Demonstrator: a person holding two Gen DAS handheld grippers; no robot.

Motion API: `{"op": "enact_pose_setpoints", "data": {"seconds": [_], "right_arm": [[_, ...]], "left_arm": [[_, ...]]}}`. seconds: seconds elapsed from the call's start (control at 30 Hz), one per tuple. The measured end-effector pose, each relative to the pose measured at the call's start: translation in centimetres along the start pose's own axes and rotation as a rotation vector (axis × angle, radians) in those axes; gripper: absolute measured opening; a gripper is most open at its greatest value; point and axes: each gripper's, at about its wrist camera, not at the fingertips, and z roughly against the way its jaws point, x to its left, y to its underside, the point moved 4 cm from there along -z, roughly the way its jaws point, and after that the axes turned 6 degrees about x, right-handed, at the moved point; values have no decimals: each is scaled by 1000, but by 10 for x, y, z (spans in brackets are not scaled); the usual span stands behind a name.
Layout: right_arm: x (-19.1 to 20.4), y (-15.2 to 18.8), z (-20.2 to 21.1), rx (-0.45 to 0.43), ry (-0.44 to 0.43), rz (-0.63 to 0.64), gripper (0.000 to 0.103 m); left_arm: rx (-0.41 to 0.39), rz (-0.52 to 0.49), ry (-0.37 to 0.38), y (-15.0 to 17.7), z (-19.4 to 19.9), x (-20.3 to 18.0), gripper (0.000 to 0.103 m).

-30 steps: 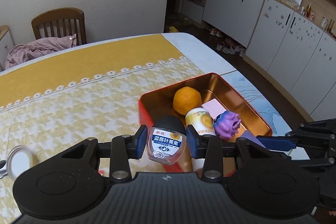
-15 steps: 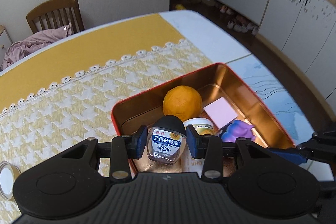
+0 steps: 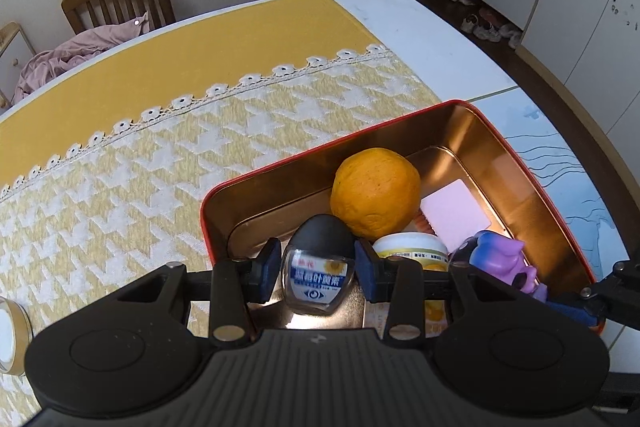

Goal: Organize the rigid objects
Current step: 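Open both tools to drop the eye-drop bottle and eraser into the tin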

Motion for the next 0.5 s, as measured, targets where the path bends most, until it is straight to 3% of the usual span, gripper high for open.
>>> {"op": "enact_pose_setpoints", "data": {"seconds": [0.37, 0.5], "right_arm": [[-2, 1, 7, -4, -7, -5, 28], [-4, 4, 11, -14, -21, -13, 35]], "left_arm": [[26, -14, -15, -2, -3, -3, 39], [20, 6, 4, 1, 3, -1, 46]]}}
